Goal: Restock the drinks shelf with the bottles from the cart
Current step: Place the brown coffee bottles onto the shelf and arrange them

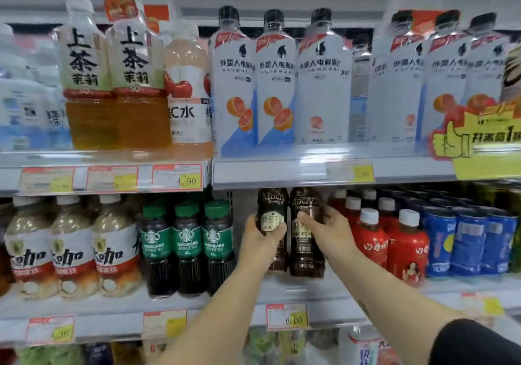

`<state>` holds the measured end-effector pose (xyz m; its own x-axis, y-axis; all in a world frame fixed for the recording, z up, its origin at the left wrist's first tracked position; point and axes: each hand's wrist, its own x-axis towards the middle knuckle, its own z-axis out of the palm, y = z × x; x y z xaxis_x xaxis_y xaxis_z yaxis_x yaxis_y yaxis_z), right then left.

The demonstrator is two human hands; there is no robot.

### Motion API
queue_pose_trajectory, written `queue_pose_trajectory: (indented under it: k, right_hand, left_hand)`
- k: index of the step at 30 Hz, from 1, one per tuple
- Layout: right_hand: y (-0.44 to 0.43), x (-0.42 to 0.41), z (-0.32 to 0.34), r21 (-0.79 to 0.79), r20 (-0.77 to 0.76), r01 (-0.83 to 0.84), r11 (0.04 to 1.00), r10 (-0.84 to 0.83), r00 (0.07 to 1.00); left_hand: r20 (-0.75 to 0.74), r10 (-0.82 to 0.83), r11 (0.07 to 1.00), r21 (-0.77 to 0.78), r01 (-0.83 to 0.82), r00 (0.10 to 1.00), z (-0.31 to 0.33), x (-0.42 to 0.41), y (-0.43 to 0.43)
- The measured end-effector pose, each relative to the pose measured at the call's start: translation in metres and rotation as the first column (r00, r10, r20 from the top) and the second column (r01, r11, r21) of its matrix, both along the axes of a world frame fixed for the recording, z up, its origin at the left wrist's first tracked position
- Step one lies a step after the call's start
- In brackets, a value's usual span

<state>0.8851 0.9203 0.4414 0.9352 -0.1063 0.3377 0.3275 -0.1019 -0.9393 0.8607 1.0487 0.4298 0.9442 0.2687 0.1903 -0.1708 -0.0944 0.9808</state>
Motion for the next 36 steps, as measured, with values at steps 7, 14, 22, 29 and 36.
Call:
queue_pose_trajectory:
  k: [7,14,22,29,36]
  right_hand:
    - [0.008,0.029,-0.019,0.002,0.148,0.031,1.000,-0.031,0.989]
    - [0.003,0.054,-0.040,-0.071,0.215,0.014,0.997,0.002,0.977]
    - [-0.006,0.056,-0.049,-0.418,-0.027,-0.081,0.905,0.076,0.997]
    - [-0.006,0.065,-0.045,-0.538,-0.122,-0.043,0.842,-0.028,0.992]
    - [0.005,0.090,-0.049,-0.563,-0.059,0.074,0.823,-0.129,0.990]
  left_hand:
    - [0.088,0.005,0.999,-0.042,-0.002,0.996,-0.030,0.031,-0.004]
    - [0.097,0.026,1.000,-0.003,-0.026,0.995,-0.039,0.046,-0.004]
    - [0.013,-0.014,0.994,0.111,0.012,1.000,-0.043,0.043,0.009]
    - [-0.005,0.108,0.962,0.253,-0.103,0.994,-0.037,0.033,0.009]
    - [-0.034,0.167,0.982,0.100,-0.163,0.985,-0.043,0.060,0.007]
